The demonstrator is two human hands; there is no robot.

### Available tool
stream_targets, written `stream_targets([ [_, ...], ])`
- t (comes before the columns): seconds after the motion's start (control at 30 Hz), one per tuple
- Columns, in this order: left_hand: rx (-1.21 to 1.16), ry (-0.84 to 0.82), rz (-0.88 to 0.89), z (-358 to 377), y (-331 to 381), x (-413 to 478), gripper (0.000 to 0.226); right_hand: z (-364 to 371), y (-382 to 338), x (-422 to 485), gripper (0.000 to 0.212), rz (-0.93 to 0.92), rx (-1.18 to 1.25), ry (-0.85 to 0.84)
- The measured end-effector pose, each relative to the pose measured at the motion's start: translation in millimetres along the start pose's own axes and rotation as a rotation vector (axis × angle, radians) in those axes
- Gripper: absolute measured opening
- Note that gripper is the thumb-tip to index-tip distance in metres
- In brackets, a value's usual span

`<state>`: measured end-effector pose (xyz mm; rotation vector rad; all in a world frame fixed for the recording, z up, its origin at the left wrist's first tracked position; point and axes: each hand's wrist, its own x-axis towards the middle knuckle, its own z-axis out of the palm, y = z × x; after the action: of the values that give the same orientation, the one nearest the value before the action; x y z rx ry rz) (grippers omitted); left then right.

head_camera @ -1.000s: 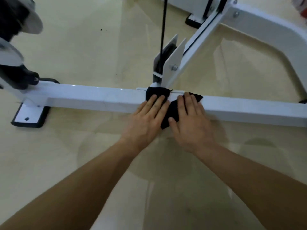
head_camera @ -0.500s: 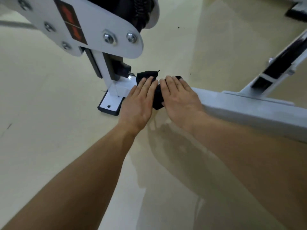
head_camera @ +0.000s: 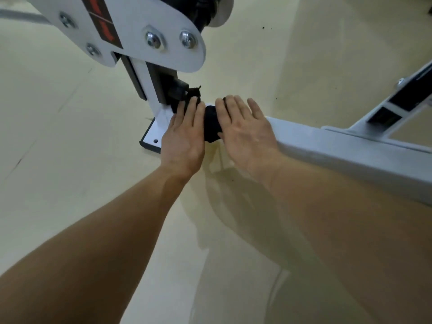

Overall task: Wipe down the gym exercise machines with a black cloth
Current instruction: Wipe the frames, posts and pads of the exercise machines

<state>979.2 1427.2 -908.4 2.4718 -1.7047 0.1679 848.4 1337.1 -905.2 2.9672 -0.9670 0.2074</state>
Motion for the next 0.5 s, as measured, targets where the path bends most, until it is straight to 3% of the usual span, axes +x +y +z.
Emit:
stream_targets([
  [0.1, -0.008, 0.024, 0.066, 1.2, 39.7, -9.9, 0.052, 0.2, 23.2, -38.7, 0.060, 0.055, -0.030, 0.041],
  [0.5, -0.055, -0.037, 0.320, 2.0, 198.5, -48.7, 0.052, -32.0, 120.2, -194.6, 0.064, 0.252, -0.130, -0.076],
])
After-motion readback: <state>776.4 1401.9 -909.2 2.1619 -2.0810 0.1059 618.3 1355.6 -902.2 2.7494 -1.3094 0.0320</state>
